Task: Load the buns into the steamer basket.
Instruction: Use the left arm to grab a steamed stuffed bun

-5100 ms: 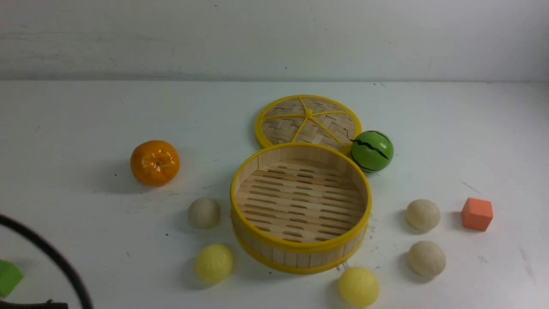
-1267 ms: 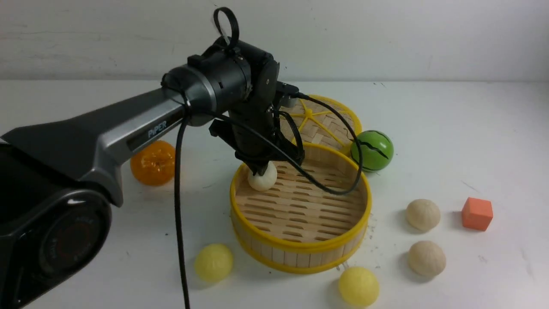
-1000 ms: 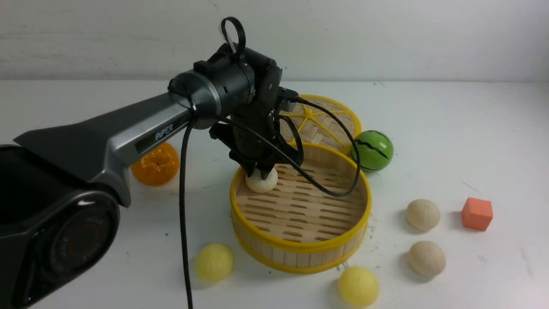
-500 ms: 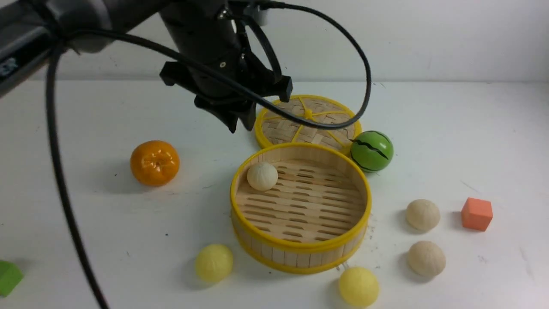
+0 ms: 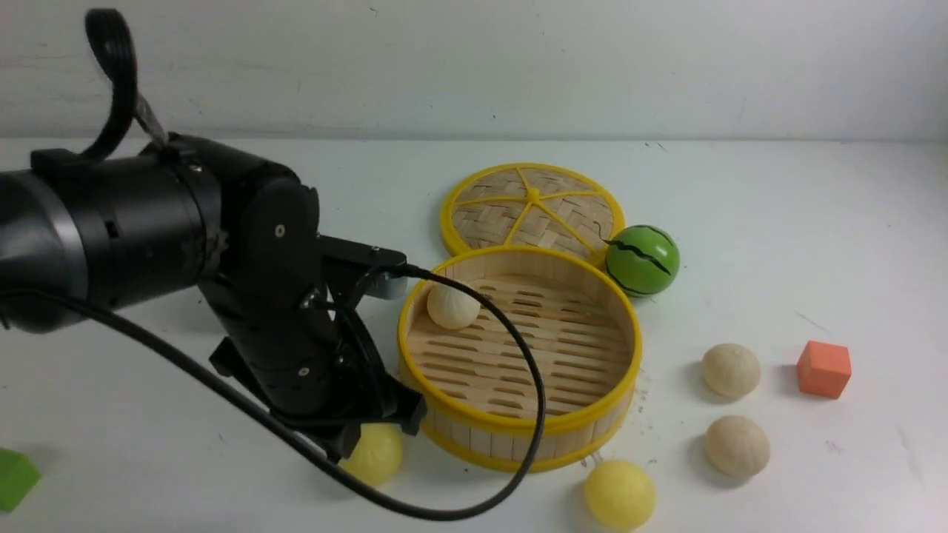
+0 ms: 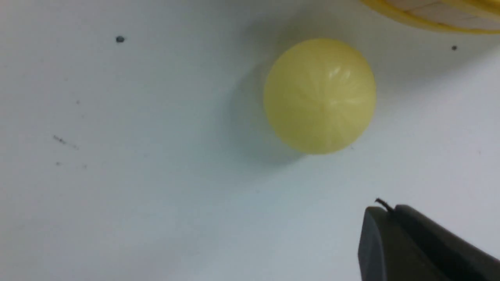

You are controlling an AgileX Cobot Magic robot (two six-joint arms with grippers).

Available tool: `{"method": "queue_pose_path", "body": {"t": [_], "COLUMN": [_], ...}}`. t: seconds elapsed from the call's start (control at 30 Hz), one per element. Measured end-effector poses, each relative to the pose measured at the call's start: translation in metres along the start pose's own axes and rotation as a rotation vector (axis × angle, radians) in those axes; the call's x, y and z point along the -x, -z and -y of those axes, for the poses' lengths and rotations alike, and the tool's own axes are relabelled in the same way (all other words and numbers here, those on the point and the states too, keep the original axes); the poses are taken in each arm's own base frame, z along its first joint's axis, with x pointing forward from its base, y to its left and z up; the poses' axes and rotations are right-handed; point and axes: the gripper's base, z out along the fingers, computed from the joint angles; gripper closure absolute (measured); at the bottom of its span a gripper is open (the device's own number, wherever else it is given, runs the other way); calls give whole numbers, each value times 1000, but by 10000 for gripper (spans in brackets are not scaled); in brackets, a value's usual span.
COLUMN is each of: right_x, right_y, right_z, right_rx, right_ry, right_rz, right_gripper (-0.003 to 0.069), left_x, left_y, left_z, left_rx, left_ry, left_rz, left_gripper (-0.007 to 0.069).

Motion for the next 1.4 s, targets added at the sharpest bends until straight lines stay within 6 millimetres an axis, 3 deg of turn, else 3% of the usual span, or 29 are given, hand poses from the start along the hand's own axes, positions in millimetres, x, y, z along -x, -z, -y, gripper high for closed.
{"method": "queue_pose_path", "body": {"t": [0.1, 0.2, 0.37, 0.67, 1.4], "right_x": [0, 0, 0, 0, 0], "right_y": [0, 0, 0, 0, 0], "right_z": [0, 0, 0, 0, 0], "right_rx": [0, 0, 0, 0, 0], "right_ry": [0, 0, 0, 0, -1], "right_rz": [0, 0, 0, 0, 0], "right_gripper": [418, 418, 418, 418, 418], "left_x": [4, 9, 12, 16, 21], "left_y": [-12, -23, -32, -50, -42], "left_z": [0, 1, -1, -3, -1], "left_rx": [-2, 0, 21, 42, 38], "left_ry": [-8, -13, -34, -56, -47], "left_rz": [-1, 22, 35, 37, 16], "left_gripper": [524, 407, 321, 337, 351]}}
